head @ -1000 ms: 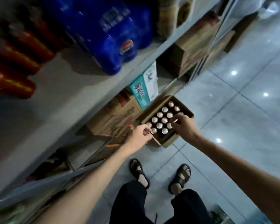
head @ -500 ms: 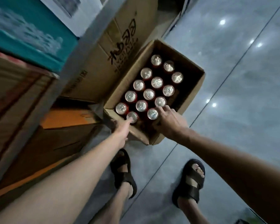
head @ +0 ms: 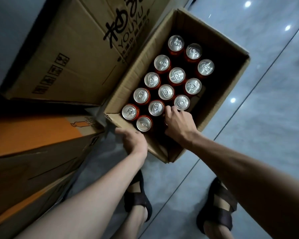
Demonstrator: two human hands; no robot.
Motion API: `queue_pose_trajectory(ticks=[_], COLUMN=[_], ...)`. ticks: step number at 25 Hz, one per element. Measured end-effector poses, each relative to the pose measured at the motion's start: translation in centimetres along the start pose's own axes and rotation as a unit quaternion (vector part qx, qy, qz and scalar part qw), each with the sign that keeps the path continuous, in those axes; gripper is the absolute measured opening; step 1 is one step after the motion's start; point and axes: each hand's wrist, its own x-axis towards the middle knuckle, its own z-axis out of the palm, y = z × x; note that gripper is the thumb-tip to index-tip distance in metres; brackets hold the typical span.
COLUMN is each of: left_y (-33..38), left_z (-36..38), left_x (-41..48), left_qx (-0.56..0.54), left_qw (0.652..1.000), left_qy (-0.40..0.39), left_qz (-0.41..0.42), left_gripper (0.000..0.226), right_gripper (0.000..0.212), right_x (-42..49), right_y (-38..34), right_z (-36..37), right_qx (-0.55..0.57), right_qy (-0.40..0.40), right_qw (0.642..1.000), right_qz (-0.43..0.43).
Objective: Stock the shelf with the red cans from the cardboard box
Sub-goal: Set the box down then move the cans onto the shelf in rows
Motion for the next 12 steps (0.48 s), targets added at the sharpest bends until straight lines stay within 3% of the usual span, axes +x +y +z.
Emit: queue_pose_trajectory(ticks=[2, 4, 5, 7, 9, 10, 12], left_y=[0.1, 0.2, 0.2, 0.3, 0.8, 1.0, 1.5], left_z=[-0.3, -0.4, -0.3, -0.5, -1.7, -2.8, -5.9], left_x=[-0.2, -0.5, -0.4, 0.1, 0.5, 0.0, -2.1], left_qx=[0.008, -0.015, -0.034, -0.093, -0.134, -0.12, -0.048], left_qw=[1.0, 1.0, 0.999, 0.99, 0.98, 0.98, 0.984], left_qy=[-0.001, -0.013, -0.029, -0.06, -0.111, -0.138, -0.169], left_qz=[0.003, -0.009, -0.025, -0.083, -0.099, -0.078, 0.014], left_gripper=[0.043, 0.043, 0.044, 0.041, 0.023, 0.017, 0.036], right_gripper=[0.054, 0.057, 0.056, 0.049, 0.035, 0.03, 0.026], right_x=[-1.8, -3.9, -4.7, -5.7, -6.4, -7.1, -8.9], right_y=[0.4, 0.6, 0.7, 0.8, 0.7, 0.7, 0.8], right_z=[-0.9, -2.1, -2.6, -3.9, -5.9, -7.0, -9.6], right_qx=[0.133, 0.314, 0.422, 0.626, 0.729, 0.746, 0.743], right_qy=[0.034, 0.071, 0.074, 0.064, 0.049, 0.04, 0.037], right_qw=[0.989, 0.938, 0.887, 0.736, 0.61, 0.583, 0.587], right_qz=[0.054, 0.128, 0.172, 0.252, 0.305, 0.319, 0.319])
